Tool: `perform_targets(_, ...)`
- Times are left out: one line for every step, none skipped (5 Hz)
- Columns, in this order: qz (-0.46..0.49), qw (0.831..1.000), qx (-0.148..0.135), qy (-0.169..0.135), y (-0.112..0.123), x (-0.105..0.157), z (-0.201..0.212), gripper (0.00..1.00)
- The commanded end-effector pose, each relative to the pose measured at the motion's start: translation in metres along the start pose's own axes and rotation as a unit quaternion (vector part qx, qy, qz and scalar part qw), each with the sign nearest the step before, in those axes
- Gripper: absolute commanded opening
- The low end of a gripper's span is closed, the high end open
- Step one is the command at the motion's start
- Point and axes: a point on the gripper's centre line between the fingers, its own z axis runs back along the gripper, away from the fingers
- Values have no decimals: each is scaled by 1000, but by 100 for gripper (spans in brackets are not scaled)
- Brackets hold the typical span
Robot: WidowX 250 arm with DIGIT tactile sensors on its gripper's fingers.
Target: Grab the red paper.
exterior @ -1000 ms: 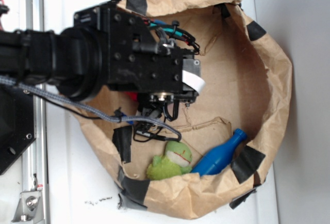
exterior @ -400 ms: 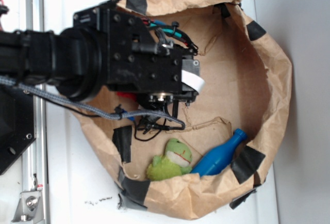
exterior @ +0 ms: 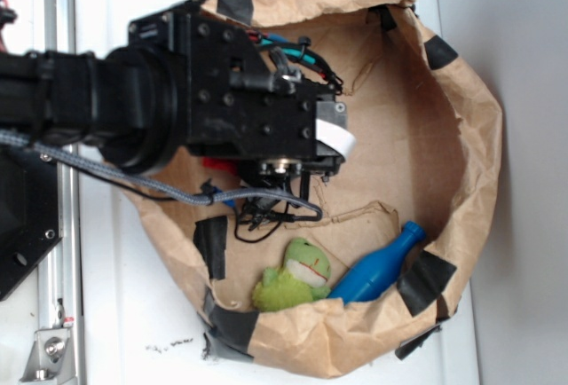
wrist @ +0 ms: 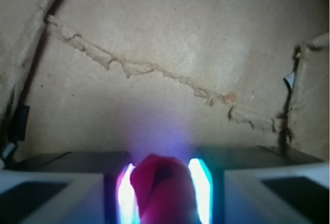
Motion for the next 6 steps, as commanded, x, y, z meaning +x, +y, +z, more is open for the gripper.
perform_targets(33,999,1,-22,8,7,23,0)
perform_targets(91,996,5,-27,3,7,62,0)
perform_targets(118,993,2,-26,-13,9,109,0)
perform_targets(161,987,-17,-15,-14,6,146,0)
perform_targets(166,985,-44,-35,-10,2,160,0)
perform_targets(121,986,-18,-117,-10,6,165,0)
